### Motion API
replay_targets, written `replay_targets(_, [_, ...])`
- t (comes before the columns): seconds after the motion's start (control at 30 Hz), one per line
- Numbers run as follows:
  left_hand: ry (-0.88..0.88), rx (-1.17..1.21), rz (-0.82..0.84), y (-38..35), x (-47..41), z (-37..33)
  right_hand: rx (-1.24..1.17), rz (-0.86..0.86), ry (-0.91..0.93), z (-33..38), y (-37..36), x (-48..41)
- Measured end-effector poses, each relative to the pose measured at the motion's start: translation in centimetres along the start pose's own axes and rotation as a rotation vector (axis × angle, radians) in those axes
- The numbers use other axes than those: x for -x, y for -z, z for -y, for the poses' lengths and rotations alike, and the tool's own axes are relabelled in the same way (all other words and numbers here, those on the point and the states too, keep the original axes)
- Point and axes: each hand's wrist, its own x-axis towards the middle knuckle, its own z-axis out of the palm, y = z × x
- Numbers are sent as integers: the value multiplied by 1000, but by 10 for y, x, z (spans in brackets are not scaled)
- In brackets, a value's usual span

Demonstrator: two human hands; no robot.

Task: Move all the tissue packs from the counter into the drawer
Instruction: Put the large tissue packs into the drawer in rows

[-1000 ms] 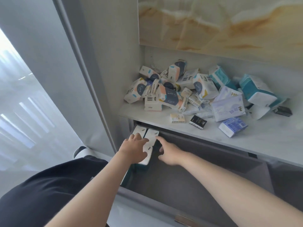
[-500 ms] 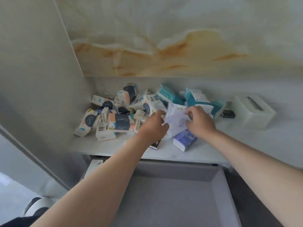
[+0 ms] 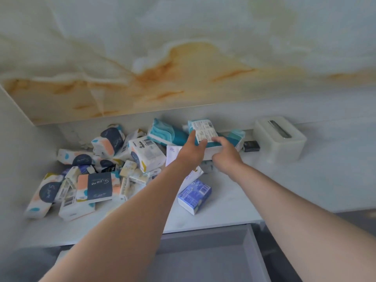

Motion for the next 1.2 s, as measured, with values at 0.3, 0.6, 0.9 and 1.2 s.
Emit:
replay_targets(0.3, [92,466,-186,27,30,10,-319,-116,6,15,-4,32])
replay_targets(0.6, [166,685,73,97,118,52,-594,259,-125,29,-34,73])
replay_targets(0.9, [177,275,29,149,204,103,-176,526,-34,40,-91,144])
replay_targets(1.2, [247,118,-61,192,277,166,45,823,161,32,-171,220])
